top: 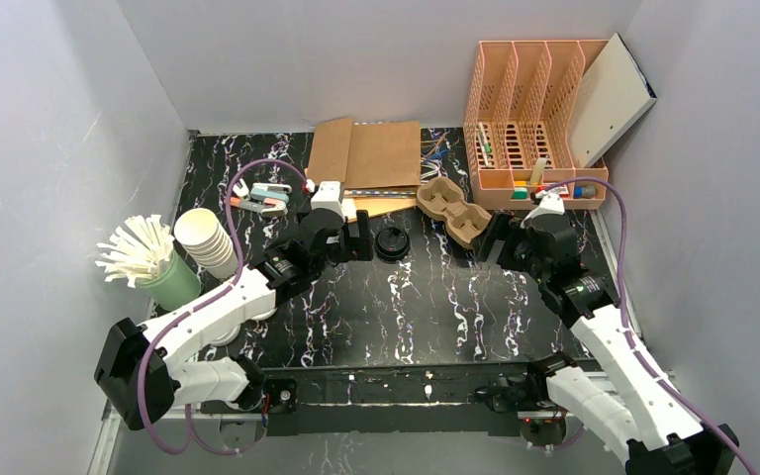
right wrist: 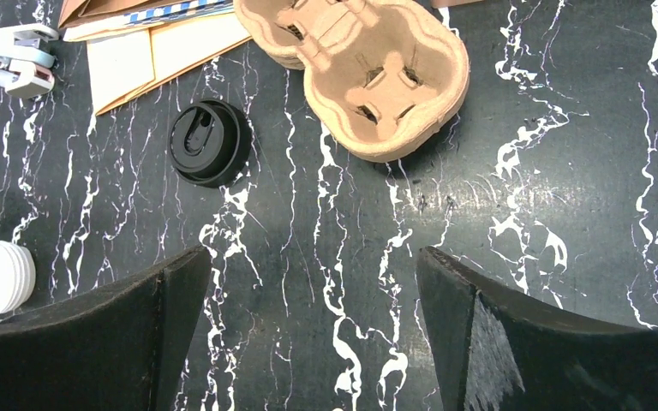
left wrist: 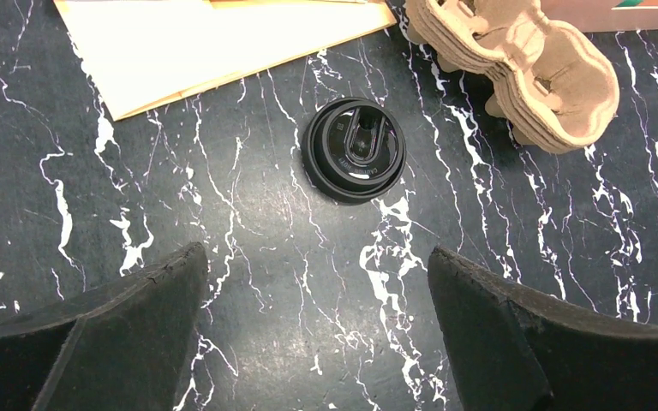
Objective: Pack the takeout coffee
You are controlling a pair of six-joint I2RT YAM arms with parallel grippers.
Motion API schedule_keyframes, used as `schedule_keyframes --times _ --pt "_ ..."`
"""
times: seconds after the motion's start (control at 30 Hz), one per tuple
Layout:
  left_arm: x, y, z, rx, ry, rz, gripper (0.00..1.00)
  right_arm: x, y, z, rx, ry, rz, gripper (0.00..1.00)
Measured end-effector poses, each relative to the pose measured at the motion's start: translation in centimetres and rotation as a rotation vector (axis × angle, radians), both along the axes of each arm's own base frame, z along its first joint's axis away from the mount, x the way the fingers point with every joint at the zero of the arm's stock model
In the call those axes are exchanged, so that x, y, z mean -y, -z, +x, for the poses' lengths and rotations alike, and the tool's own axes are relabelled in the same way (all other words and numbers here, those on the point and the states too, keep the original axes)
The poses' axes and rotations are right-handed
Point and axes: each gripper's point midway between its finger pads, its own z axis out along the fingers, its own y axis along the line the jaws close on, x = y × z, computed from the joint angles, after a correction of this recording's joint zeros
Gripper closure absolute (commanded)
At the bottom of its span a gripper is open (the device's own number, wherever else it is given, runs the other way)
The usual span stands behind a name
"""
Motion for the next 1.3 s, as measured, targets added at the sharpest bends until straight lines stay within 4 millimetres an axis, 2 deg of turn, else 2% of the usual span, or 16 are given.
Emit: schedule_keyframes --times 0.23,0.4,0.47,0.53,0.6,0.7,0.83,1.0,1.17,1.3 --pt "0.7 0.3 1.1 0.03 0.029 0.044 0.02 -0.2 -0.3 -0.4 0.011 -0.031 0.0 0.02" --pt "2.0 0.5 3.1 0.052 0.047 0.079 0.02 -0.4 -0.3 -0.5 0.014 -0.053 -0.006 0.02" --pt "2.9 0.2 4.8 0.056 0.051 0.084 0.04 -0.6 -0.2 -0.5 0.012 -0.067 -0.012 0.02" --pt "3.8 -0.5 7.5 0.062 0.052 0.081 0.12 -0.8 -0.1 -0.6 0.006 -0.081 -0.013 0.02" --pt "4.5 -0.8 9.9 0.075 0.055 0.092 0.15 -0.9 0.0 -0.6 0.003 -0.091 -0.01 0.02" --pt "5.5 -0.5 13.6 0.094 0.067 0.151 0.22 -1.2 0.1 -0.5 -0.001 -0.102 -0.006 0.02" --pt "6.8 1.2 16.2 0.099 0.125 0.265 0.21 -1.6 0.1 -0.2 -0.011 -0.116 -0.003 0.02" --pt "8.5 4.3 19.0 0.101 0.252 0.442 0.17 -1.9 -0.8 0.6 0.008 -0.123 -0.01 0.02" --pt "8.6 7.8 19.7 0.078 0.402 0.624 0.11 -1.9 -0.9 0.9 0.014 -0.124 -0.014 0.02" --pt "8.4 9.4 20.2 0.064 0.474 0.722 0.11 -2.1 -0.9 1.3 0.019 -0.124 -0.012 0.02"
